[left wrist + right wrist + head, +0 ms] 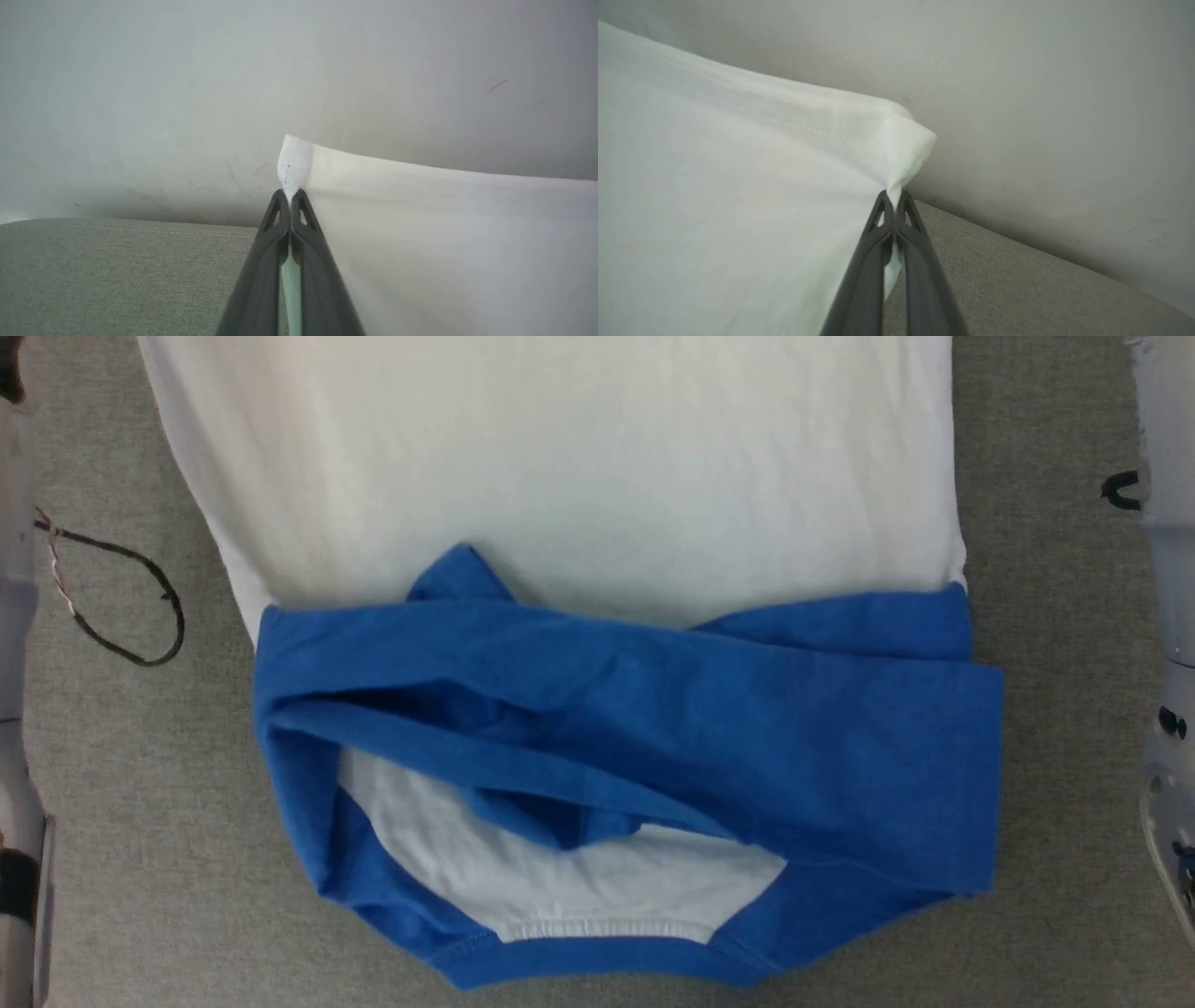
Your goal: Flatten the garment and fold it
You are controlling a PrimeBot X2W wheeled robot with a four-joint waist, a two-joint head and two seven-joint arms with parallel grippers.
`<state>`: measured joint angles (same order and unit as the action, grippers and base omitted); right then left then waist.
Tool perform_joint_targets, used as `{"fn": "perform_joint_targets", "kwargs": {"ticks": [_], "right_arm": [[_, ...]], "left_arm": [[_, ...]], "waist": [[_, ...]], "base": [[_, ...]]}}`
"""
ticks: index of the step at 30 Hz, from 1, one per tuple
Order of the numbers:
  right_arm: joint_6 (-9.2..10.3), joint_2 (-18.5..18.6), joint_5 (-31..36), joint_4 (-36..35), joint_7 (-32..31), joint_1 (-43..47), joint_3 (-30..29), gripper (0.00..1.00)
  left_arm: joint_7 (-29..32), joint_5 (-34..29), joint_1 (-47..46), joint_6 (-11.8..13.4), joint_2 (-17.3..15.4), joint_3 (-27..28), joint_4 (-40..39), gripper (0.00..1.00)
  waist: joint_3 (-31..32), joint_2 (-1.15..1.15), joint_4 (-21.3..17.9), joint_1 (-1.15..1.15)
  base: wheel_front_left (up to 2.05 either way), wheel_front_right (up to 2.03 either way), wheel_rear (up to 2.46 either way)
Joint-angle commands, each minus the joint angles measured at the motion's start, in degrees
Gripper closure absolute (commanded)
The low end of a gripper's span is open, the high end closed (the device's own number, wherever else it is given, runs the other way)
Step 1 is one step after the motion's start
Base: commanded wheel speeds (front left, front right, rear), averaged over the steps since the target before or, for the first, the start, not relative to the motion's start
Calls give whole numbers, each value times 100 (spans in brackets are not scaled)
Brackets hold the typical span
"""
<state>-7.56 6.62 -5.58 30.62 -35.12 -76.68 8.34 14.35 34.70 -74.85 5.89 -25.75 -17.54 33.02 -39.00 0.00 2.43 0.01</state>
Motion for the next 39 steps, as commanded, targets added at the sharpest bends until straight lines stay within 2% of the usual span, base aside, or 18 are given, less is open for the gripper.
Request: {"fn": "perform_joint_targets", "kwargs": {"ticks": [1,6,7,13,17,22,28,34,39], "right_arm": [[8,-10,73,72,93,-37,-87,100],[8,-17,-24,172,332,181,-93,100],[8,-17,-24,172,332,181,-93,100],[8,204,-632,-114,644,947,133,100],[8,466,-1150,-581,725,1728,225,100],[8,721,-1717,-1378,631,2880,211,100],[8,766,-2072,-2327,396,4354,-57,100],[8,513,-2214,-2998,114,5750,-679,100],[8,240,-2162,-3317,-60,6565,-1144,100]], "left_arm": [[-134,9,-58,-87,7,41,83,100],[-559,112,67,-437,97,20,206,100],[-559,112,67,-437,97,20,206,100],[-1077,390,799,-831,184,82,-48,100],[-1231,514,1538,-869,205,75,-387,100],[-1286,628,2732,-720,158,52,-1172,100],[-1216,687,4270,-246,20,58,-2422,100],[-1029,934,5748,147,-60,85,-3387,100],[-935,1118,6596,324,-36,34,-3732,100]], "waist": [[91,0,10,-1],[410,0,67,-1],[410,0,67,-1],[1105,0,171,-1],[1633,0,248,-1],[2283,0,305,-1],[2887,0,332,-1],[3188,0,335,-1],[3256,0,331,-1]], "base": [[0,0,0],[0,0,0],[0,0,0],[0,0,0],[0,0,0],[0,0,0],[0,0,0],[0,0,0],[0,0,0]]}}
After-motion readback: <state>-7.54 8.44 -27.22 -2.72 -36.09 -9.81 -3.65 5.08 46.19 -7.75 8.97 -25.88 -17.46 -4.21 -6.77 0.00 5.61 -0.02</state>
